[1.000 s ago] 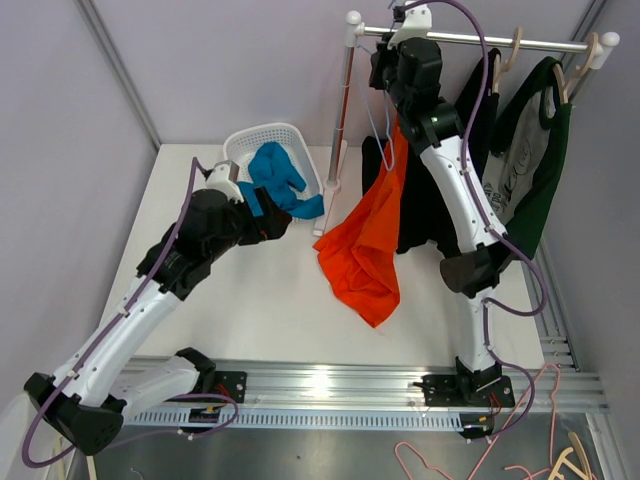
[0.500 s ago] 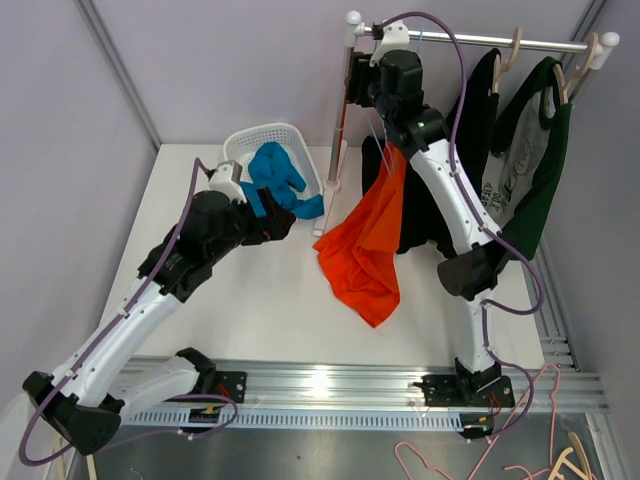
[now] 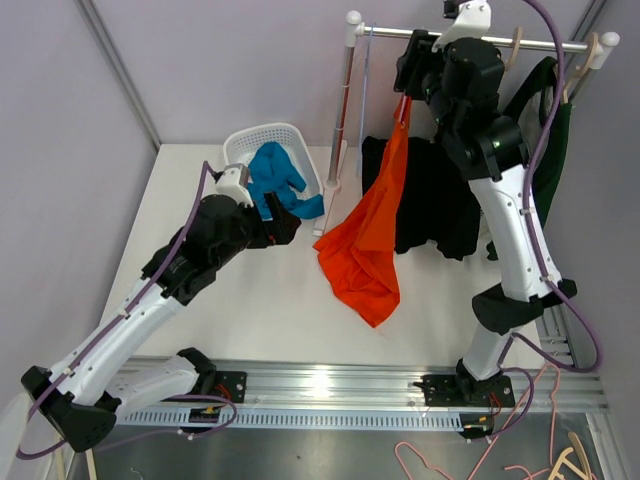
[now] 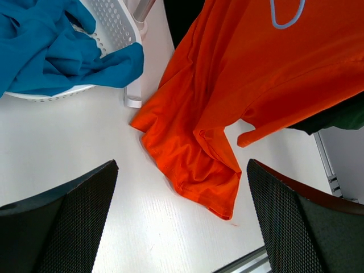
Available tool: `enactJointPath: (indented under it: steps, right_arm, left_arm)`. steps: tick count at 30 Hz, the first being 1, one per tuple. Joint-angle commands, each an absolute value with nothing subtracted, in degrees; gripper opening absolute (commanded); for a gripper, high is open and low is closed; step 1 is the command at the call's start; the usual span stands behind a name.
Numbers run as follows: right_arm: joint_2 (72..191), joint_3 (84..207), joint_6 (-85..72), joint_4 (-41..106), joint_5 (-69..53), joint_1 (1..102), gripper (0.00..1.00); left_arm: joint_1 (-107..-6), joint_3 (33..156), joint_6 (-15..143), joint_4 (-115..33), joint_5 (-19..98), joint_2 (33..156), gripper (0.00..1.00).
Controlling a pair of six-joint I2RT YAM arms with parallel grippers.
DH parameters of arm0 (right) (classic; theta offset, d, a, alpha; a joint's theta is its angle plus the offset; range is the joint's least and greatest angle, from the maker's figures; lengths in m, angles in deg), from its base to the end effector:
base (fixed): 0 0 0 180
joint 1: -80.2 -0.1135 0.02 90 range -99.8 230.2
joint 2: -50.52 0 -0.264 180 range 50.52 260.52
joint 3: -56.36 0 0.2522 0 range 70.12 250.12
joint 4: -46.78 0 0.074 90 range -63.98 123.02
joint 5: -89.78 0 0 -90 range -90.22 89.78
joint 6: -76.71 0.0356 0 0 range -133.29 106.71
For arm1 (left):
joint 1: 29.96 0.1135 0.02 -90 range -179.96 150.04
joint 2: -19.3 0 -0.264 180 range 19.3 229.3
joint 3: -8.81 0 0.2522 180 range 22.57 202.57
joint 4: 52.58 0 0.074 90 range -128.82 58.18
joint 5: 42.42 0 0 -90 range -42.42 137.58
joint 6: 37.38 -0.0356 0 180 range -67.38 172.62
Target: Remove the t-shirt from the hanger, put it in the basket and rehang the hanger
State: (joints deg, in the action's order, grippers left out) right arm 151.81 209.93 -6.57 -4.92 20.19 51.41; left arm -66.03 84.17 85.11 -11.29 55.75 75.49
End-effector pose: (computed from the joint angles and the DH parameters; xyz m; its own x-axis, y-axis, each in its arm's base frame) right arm 0.2981 0.1497 0.5730 -0.0082 0.1206 -0.9927 -0.1458 0.9819 0.1205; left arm 0.1748 -0.1210 0.3745 -0.5126 -0.2844 -0.8101 0.2383 0.8593 -0.4525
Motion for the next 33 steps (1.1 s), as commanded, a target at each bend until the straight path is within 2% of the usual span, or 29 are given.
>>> enactJointPath:
  steps: [1, 13, 14, 16, 18, 19, 20, 21, 22, 33]
  right_arm:
    - [159.2, 216.0, -3.8, -13.5, 21.0, 54.9, 0.54]
    - [166.6, 217.7, -0.4, -11.6, 15.5, 58.8, 0.51]
    - [166.9, 217.6, -0.4, -11.7, 16.0, 58.8, 0.42]
    - [167.6, 217.2, -0.8, -11.5, 18.5, 58.8, 0.38]
    - [167.9, 216.8, -1.3, -11.3, 20.5, 58.8, 0.27]
    - [167.7, 216.5, -2.5, -10.4, 22.5, 58.4, 0.24]
    - [166.8, 215.3, -3.2, -9.6, 23.6, 58.1, 0.17]
    - [166.4, 214.9, -3.9, -8.1, 24.6, 57.8, 0.03]
    - [166.0, 214.8, -4.8, -7.7, 25.7, 57.5, 0.0]
    - [161.7, 218.0, -18.0, -0.6, 31.9, 52.2, 0.0]
  left_arm:
    - [-66.8, 85.9, 84.2, -11.9, 57.1, 74.8, 0.99]
    - [-66.9, 85.7, 83.1, -11.7, 58.2, 73.9, 0.99]
    - [-66.9, 85.5, 82.9, -11.8, 58.3, 73.8, 0.99]
    - [-66.9, 85.5, 82.9, -11.7, 58.4, 74.0, 1.0]
    - [-66.9, 85.3, 82.9, -11.8, 58.4, 74.0, 1.0]
    - [-66.9, 85.2, 82.9, -11.9, 58.4, 74.0, 1.0]
    - [-66.9, 85.1, 82.9, -12.0, 58.4, 73.7, 0.99]
    - [-66.9, 84.9, 82.9, -12.3, 58.4, 73.6, 1.0]
    - [-67.0, 84.8, 82.9, -12.5, 58.4, 73.5, 1.0]
    - [-69.5, 87.6, 80.8, -12.4, 60.5, 74.5, 0.99]
